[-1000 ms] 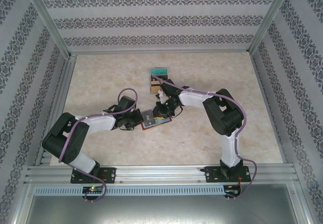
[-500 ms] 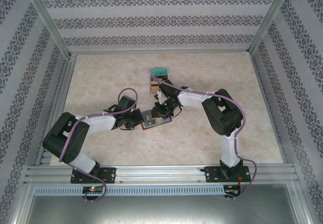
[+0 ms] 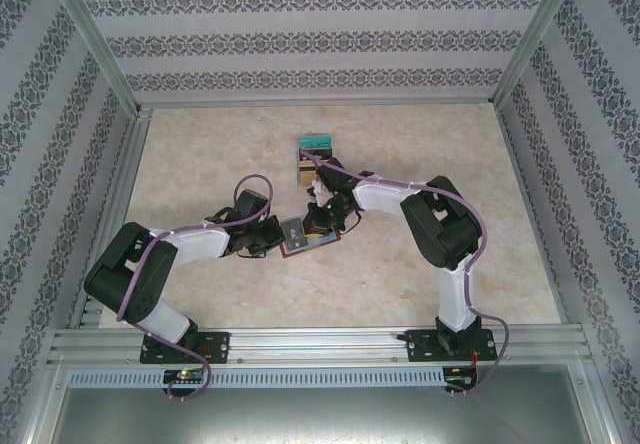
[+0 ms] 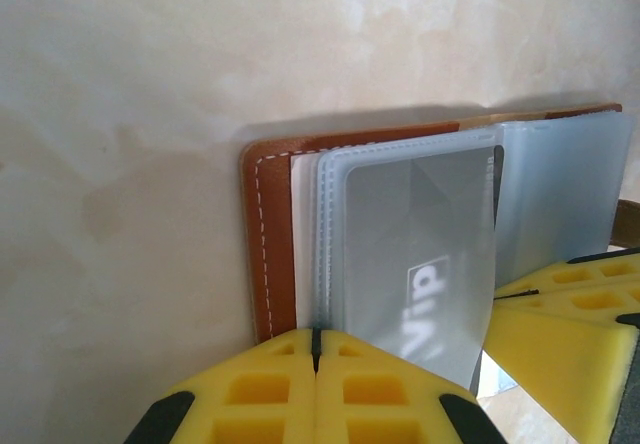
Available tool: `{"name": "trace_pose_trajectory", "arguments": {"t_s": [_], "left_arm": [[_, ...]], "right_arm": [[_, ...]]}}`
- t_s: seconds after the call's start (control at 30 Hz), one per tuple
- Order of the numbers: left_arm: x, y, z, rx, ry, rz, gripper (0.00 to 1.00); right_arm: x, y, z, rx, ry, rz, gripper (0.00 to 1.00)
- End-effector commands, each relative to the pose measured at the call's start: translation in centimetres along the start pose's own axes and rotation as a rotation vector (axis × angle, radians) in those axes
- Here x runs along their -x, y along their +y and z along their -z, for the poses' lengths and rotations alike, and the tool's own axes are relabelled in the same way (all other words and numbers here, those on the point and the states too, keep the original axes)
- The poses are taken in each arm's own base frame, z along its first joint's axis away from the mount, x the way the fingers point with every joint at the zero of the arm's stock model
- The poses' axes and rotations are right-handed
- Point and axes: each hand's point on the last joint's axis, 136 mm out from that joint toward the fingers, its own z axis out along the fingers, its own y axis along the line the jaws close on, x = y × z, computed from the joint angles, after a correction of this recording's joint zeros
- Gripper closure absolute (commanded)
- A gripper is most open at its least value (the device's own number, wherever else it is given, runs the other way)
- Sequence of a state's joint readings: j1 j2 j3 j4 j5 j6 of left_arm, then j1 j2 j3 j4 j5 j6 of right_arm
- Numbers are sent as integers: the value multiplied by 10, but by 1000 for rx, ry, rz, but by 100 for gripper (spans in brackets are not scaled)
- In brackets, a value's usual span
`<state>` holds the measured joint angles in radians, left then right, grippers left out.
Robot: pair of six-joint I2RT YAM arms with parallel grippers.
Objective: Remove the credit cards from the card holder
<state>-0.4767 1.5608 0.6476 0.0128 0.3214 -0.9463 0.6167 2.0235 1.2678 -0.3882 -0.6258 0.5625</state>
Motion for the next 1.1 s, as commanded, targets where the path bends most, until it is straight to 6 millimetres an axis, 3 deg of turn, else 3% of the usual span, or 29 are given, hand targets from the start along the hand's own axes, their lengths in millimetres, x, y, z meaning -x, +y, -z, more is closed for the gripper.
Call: {"name": "trace_pose_trajectory", "arguments": {"t_s": [0.0, 0.33, 0.43, 0.53, 0.6, 0.83, 1.07], "left_arm": [[-20, 30, -8, 119, 68, -11, 100], [-19, 30, -7, 126, 66, -19, 100], [-18, 28, -9, 118, 69, -20, 100], [-19, 28, -9, 118, 73, -19, 100], [-19, 29, -9, 117, 75, -19, 100], [-21, 27, -11, 107, 81, -20, 100], [-21, 28, -10, 108, 81, -20, 100]], "right_arm": [[4, 2, 12, 29, -37, 12, 100], [3, -1, 15, 39, -40, 6, 100], [5, 0, 12, 38, -34, 7, 84], [7, 0, 9, 37, -35, 8, 74], [8, -1, 7, 38, -35, 8, 73], [10, -1, 0, 55, -24, 5, 75], [10, -3, -3, 64, -23, 0, 90]]}}
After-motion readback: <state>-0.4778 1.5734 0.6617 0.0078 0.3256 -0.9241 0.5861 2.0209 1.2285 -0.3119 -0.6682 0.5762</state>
